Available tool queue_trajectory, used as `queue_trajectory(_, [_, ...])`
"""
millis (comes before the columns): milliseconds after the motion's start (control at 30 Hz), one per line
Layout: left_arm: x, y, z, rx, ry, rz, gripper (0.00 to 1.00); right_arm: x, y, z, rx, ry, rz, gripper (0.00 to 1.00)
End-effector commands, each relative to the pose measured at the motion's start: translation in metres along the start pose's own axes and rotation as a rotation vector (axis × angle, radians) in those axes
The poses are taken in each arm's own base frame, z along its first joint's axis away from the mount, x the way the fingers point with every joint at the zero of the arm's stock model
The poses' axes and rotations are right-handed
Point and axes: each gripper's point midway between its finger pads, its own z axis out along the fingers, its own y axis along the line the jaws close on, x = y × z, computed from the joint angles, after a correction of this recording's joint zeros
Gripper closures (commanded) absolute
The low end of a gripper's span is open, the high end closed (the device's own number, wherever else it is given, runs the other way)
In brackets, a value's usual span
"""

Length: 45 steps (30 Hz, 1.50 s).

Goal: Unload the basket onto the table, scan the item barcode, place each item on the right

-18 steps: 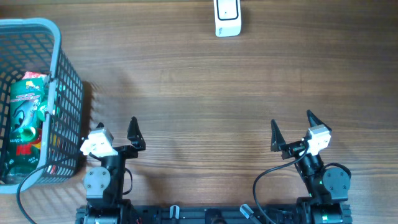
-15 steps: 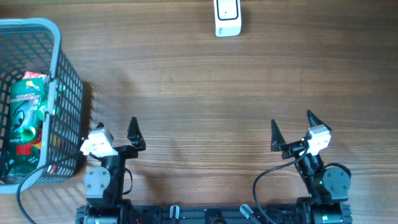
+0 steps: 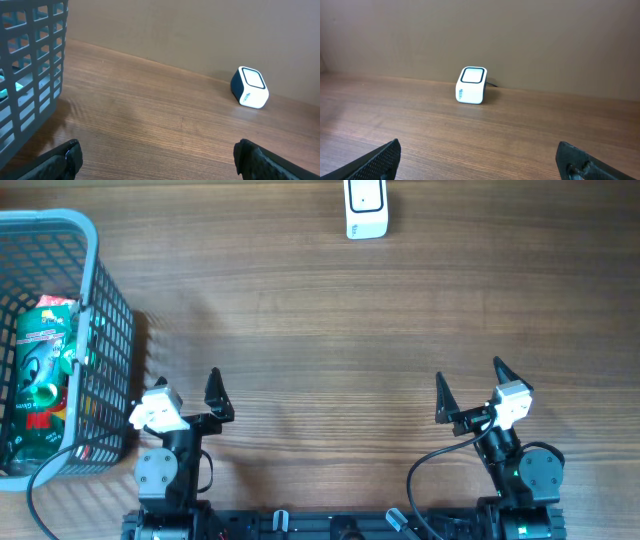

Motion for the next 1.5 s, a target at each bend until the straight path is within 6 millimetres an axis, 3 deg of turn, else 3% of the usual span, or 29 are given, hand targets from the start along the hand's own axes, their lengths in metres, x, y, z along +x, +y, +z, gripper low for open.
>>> queue_trajectory(0, [0.001, -0.001, 0.0, 0.01, -0.001, -0.003, 0.0, -0.002, -0.001, -0.001, 0.007, -0.011, -0.011, 0.0])
queue_trajectory(1233, [-0.001, -0.002, 0.0, 0.014, -0.008, -0.008, 0.0, -0.002, -0.001, -0.001, 0.008, -0.011, -0.011, 0.0])
queue_trajectory(1467, [0.002, -0.046, -0.009, 0.258, 0.082, -0.276, 0.0, -0.002, -0.001, -0.001, 0.007, -0.011, -0.012, 0.0])
